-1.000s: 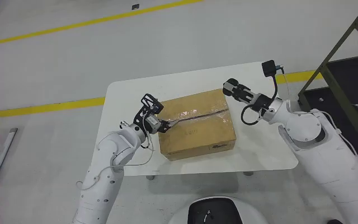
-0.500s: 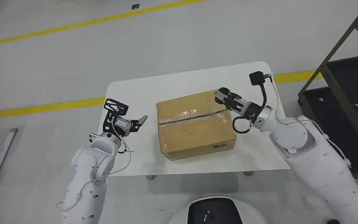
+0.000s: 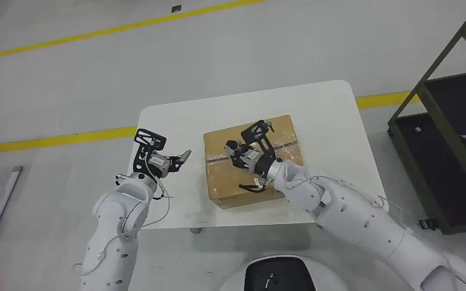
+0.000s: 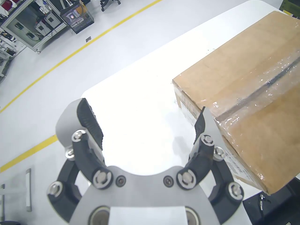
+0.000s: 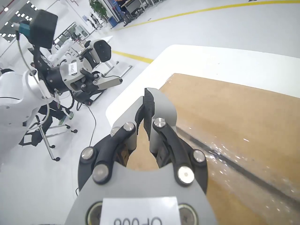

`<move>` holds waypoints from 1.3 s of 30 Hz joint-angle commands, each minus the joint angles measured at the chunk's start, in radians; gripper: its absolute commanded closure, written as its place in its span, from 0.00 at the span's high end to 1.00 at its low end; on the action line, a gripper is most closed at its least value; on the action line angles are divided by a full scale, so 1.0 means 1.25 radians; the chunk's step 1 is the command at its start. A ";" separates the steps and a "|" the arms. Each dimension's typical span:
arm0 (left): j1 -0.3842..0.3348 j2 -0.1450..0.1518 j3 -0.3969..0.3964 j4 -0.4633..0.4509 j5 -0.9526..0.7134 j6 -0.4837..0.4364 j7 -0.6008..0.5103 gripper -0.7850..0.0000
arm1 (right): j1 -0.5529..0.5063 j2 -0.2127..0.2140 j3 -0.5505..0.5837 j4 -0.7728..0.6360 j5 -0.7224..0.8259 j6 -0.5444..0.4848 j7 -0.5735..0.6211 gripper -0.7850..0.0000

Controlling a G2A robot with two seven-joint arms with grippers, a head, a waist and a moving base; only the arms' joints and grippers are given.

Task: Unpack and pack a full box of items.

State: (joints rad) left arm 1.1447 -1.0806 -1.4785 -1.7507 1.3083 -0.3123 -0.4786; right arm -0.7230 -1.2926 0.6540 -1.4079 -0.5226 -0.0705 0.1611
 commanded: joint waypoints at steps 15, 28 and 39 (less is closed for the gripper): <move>0.000 0.000 0.000 0.000 0.000 0.000 0.000 1.00 | -0.013 -0.042 0.012 0.149 -0.038 0.040 -0.053 0.00; 0.000 0.000 0.000 0.000 0.000 0.000 0.000 1.00 | -0.171 0.018 0.193 -0.007 -0.149 0.097 -0.010 0.00; 0.000 0.000 0.000 0.000 0.000 0.000 0.000 1.00 | -0.363 0.072 0.420 -0.175 -0.232 0.155 0.029 0.00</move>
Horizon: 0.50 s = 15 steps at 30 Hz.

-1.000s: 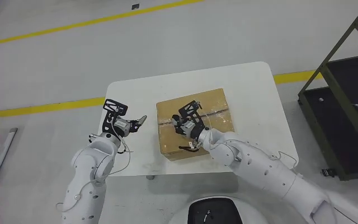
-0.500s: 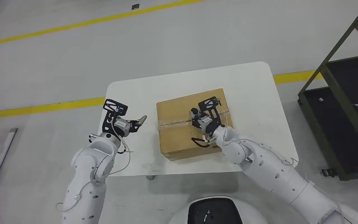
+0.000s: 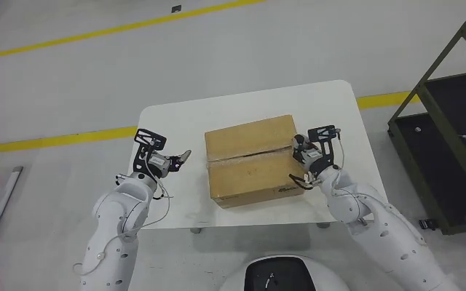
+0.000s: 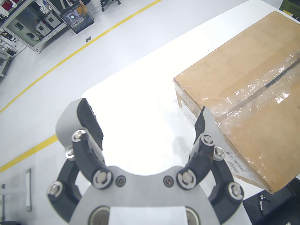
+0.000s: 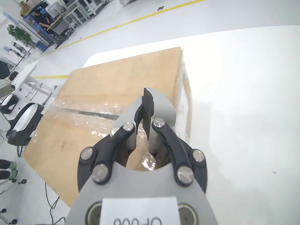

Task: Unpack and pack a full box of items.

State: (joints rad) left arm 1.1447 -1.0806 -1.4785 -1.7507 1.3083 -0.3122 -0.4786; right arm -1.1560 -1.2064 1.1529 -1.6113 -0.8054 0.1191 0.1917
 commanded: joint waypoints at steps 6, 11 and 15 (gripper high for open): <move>0.000 0.000 0.000 0.000 0.000 0.000 0.000 1.00 | -0.083 0.014 0.117 -0.104 0.028 0.003 -0.003 0.00; 0.000 0.000 0.000 0.000 0.000 0.000 0.000 1.00 | -0.077 0.017 0.140 -0.163 -0.009 -0.012 0.012 0.00; 0.000 0.000 0.000 0.000 0.000 0.000 0.000 1.00 | -0.100 0.020 0.172 -0.170 -0.045 0.010 0.008 0.00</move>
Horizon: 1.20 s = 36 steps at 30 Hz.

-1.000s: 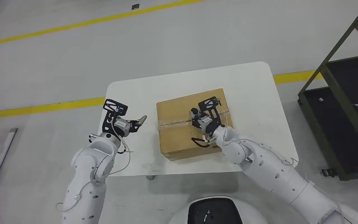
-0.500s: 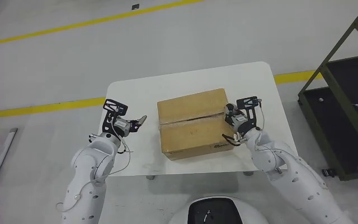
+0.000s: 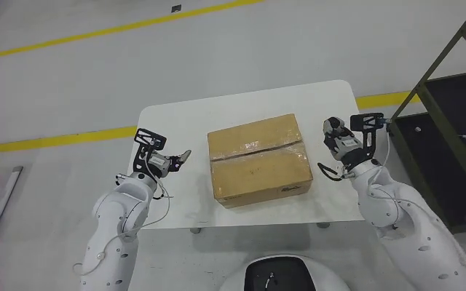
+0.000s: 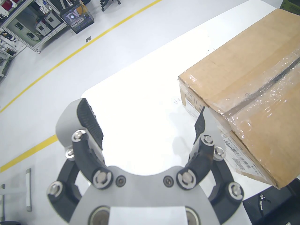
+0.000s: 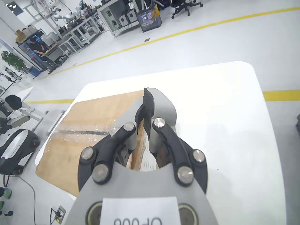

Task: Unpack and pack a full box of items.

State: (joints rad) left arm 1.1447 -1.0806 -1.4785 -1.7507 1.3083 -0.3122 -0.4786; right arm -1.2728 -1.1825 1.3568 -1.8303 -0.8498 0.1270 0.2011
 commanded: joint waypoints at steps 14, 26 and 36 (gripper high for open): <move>0.025 0.000 -0.016 -0.019 -0.025 -0.009 0.081 1.00 | 0.021 -0.027 -0.145 0.158 0.007 -0.074 -0.009 0.00; 0.033 0.001 -0.026 -0.046 -0.014 -0.016 0.150 1.00 | -0.102 0.004 0.053 -0.118 -0.163 -0.033 0.043 0.00; 0.129 -0.001 -0.043 -0.121 -0.037 -0.007 0.265 0.95 | -0.232 0.006 0.091 -0.241 -0.180 -0.041 0.056 0.00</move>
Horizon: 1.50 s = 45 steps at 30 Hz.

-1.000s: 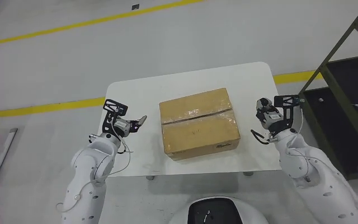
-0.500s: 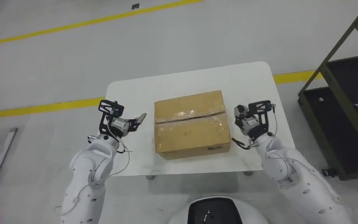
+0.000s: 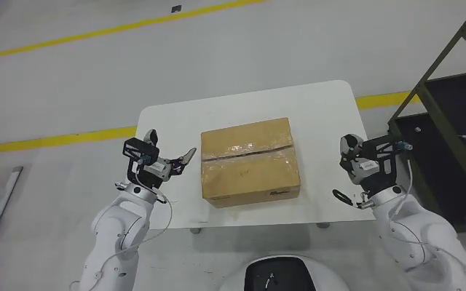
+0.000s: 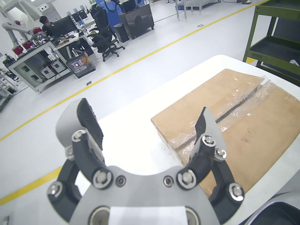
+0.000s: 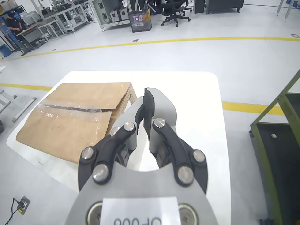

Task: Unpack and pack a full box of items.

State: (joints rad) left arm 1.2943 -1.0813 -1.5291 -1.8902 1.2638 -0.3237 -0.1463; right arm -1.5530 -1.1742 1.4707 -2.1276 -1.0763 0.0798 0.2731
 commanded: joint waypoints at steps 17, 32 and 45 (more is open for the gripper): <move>0.113 -0.007 -0.035 -0.099 -0.069 0.129 -0.111 0.29 | -0.061 -0.003 0.025 -0.017 0.034 -0.034 -0.033 0.18; 0.113 -0.007 -0.035 -0.099 -0.068 0.129 -0.110 0.90 | -0.061 -0.003 0.025 -0.017 0.035 -0.034 -0.033 0.99; 0.113 -0.007 -0.035 -0.099 -0.068 0.129 -0.110 1.00 | -0.061 -0.003 0.025 -0.017 0.035 -0.034 -0.033 1.00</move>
State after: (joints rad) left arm 1.4353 -1.0901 -1.5732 -2.0138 1.1790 -0.1625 -0.2838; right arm -1.6289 -1.1775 1.5024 -2.1493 -1.0332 0.0371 0.2314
